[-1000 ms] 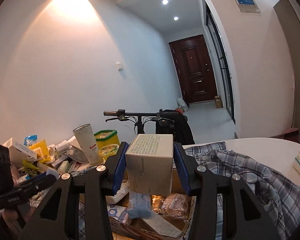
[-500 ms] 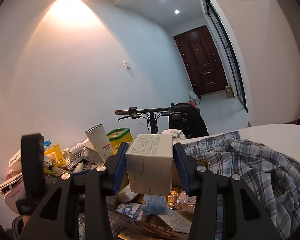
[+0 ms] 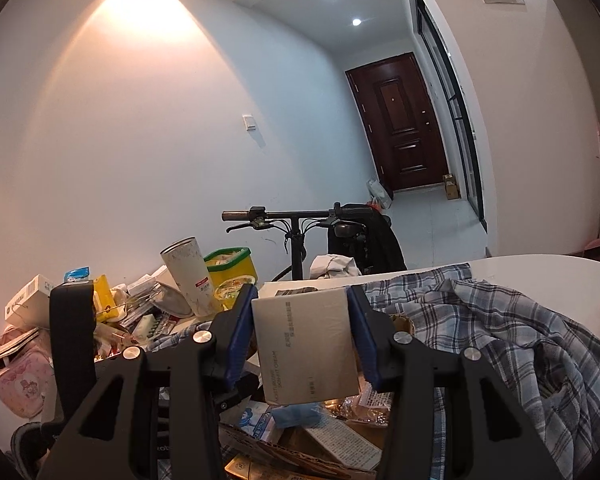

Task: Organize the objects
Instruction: 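Lower the cigarette pack into the box and open the left gripper while the right carries the cream box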

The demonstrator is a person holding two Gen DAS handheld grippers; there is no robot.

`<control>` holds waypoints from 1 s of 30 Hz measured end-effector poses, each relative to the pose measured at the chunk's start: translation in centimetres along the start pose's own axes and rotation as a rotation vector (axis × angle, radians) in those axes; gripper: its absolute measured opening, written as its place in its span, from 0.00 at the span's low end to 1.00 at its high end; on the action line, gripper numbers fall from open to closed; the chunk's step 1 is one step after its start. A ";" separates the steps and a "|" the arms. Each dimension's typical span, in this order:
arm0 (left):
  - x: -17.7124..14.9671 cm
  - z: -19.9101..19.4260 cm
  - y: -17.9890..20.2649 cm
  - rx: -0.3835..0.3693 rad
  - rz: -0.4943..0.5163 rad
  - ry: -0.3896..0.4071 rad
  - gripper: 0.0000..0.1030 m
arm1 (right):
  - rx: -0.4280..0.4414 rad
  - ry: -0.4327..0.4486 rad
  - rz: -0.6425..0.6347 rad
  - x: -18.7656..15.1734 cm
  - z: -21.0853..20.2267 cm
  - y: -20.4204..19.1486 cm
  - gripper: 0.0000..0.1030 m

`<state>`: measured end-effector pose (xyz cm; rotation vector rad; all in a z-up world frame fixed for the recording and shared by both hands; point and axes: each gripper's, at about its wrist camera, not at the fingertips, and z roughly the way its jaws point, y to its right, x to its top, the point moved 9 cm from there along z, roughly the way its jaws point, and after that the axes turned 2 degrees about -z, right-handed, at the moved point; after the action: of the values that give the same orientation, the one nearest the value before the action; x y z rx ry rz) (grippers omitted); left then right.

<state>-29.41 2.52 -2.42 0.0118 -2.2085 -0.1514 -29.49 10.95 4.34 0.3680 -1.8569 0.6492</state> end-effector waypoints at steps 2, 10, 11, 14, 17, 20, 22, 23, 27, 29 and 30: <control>-0.1 -0.1 0.0 0.007 0.002 -0.001 0.87 | 0.000 -0.003 0.002 0.0 0.0 0.1 0.43; -0.1 -0.4 0.2 0.051 0.035 -0.001 0.87 | -0.012 -0.003 0.002 -0.1 0.0 0.3 0.43; -0.1 -0.4 0.3 0.061 0.046 0.000 0.87 | -0.012 -0.002 0.000 0.0 0.0 0.3 0.43; -0.1 -0.5 0.5 0.087 0.073 -0.001 0.88 | -0.008 -0.001 -0.005 -0.1 0.0 0.2 0.43; -0.3 -0.3 0.2 0.101 0.061 -0.018 0.92 | -0.008 -0.004 -0.008 -0.2 0.1 0.1 0.43; -0.5 -0.3 0.2 0.093 0.054 -0.029 1.00 | -0.011 -0.005 -0.009 -0.2 0.0 0.2 0.43; -0.4 -0.7 0.3 0.094 0.063 -0.013 1.00 | -0.012 -0.002 -0.007 -0.2 0.0 0.2 0.43; -0.2 -1.0 0.3 0.097 0.066 0.002 1.00 | -0.012 -0.002 -0.005 -0.2 0.0 0.3 0.43; 1.2 -3.5 -0.2 0.109 0.043 0.118 1.00 | -0.016 0.001 0.000 -0.2 -0.1 0.5 0.43; 2.0 -4.8 -1.0 0.102 0.007 0.170 1.00 | -0.020 0.002 0.000 -0.2 -0.1 0.6 0.43; 2.4 -5.7 -1.7 0.095 -0.023 0.202 1.00 | -0.023 0.002 -0.001 -0.1 -0.1 0.6 0.43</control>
<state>-26.42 0.06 2.66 0.1016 -2.0122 -0.0548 -29.69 11.46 4.08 0.3530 -1.8609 0.6263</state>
